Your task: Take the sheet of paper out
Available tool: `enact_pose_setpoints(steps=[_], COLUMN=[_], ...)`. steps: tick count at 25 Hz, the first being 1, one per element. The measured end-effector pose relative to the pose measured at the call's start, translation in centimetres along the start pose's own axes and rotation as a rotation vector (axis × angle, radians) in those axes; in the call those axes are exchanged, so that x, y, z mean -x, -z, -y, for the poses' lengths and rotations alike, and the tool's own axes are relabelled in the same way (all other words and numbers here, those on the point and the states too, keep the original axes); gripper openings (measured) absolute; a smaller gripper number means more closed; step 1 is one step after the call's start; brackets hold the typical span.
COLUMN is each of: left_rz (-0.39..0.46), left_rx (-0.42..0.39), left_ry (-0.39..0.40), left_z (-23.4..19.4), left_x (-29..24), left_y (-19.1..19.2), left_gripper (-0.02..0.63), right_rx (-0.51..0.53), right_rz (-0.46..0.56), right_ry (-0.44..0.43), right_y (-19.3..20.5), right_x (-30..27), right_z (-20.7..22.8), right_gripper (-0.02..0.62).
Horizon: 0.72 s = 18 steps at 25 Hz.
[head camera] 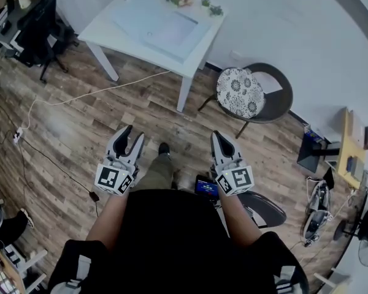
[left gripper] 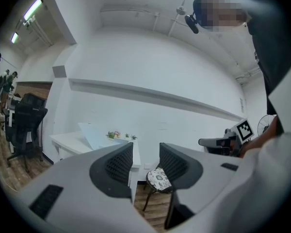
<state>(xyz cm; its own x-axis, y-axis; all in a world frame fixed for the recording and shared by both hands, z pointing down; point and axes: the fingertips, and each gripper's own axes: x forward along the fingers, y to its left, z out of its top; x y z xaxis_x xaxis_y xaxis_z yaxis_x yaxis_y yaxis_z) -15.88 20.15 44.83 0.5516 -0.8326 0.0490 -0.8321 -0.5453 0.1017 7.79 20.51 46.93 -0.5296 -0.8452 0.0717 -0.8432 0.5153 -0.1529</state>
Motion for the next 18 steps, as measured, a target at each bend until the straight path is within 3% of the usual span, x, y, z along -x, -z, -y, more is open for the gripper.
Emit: enact_pose_setpoints(steps=[18], left_rz=[0.018], left_rx=[0.043], left_ry=[0.088], left_z=[-11.8], left_x=[-15.7], left_y=[-2.8], left_gripper=[0.154], right_rx=[0.026], right_rz=[-0.009], right_ry=[0.028], right_y=[-4.6], right_x=[-17.1], right_z=[6.7], right_gripper=[0.011])
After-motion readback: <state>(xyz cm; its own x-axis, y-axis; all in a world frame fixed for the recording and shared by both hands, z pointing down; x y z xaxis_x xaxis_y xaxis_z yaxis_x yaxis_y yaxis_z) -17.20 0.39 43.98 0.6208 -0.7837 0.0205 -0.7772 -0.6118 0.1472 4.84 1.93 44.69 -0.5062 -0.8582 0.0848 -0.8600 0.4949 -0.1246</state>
